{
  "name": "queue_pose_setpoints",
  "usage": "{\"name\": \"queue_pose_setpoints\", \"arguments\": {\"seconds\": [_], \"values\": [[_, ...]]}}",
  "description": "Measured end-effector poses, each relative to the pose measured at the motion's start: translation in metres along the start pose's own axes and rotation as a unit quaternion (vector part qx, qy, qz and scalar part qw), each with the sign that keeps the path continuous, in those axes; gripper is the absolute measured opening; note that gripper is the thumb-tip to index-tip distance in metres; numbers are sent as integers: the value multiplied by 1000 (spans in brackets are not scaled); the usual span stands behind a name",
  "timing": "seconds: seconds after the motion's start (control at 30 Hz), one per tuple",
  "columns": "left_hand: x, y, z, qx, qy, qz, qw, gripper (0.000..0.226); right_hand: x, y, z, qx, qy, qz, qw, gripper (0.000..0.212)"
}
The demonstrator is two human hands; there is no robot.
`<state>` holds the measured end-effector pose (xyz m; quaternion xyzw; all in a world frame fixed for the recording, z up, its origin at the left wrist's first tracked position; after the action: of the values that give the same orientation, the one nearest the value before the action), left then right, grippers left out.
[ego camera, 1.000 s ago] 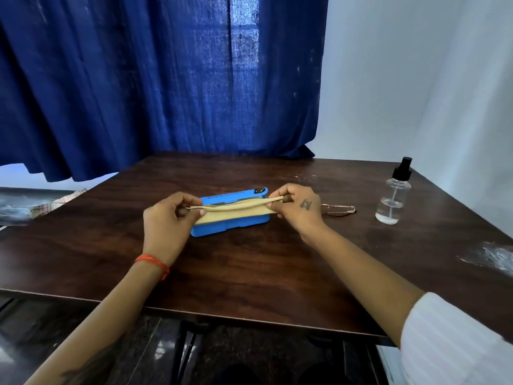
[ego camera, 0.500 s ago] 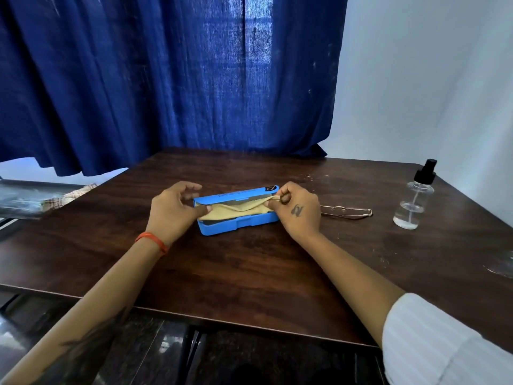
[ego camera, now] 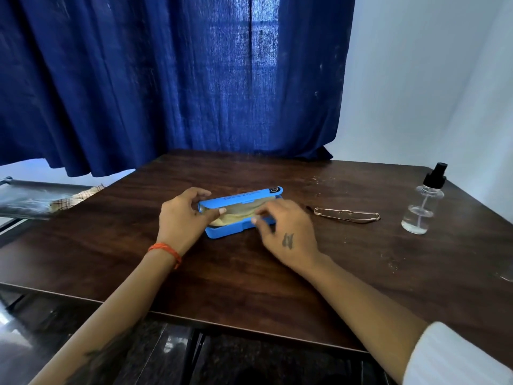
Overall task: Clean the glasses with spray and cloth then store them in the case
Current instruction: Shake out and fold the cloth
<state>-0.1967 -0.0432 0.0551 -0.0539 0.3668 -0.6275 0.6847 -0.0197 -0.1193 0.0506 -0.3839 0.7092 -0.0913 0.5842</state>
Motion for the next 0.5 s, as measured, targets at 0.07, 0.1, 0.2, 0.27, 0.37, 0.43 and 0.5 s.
{"name": "queue_pose_setpoints", "arguments": {"seconds": [0.07,0.1,0.2,0.27,0.37,0.43,0.5], "values": [[0,-1,0,5,4,2,1000,40,2,20,-23,-16,-70,-93,993,22],[0,-2,1,7,5,0,1000,38,3,29,-31,-22,-87,-137,986,28],[0,-2,1,6,1,-4,1000,34,3,46,-47,-51,-107,-206,971,38],[-1,-2,2,8,1,-7,1000,31,3,52,-50,-57,-111,-225,966,41],[-5,-2,2,10,4,-18,1000,31,4,59,-51,-15,-127,-241,962,46],[-8,-1,1,13,2,-32,999,30,3,63,-50,19,-129,-246,961,48],[-11,1,0,19,-3,-43,999,27,1,66,-50,36,-124,-245,961,50]]}}
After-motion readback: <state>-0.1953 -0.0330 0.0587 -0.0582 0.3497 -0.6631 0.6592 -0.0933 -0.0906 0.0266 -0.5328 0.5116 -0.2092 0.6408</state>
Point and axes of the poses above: each hand's wrist, its own x-axis away from the middle knuckle, its own y-axis out of the palm, z = x × y, the point moved 8 cm from there along -x, towards the middle knuckle, and after that the axes turned 3 degrees about -y, right-handed, at the moved point
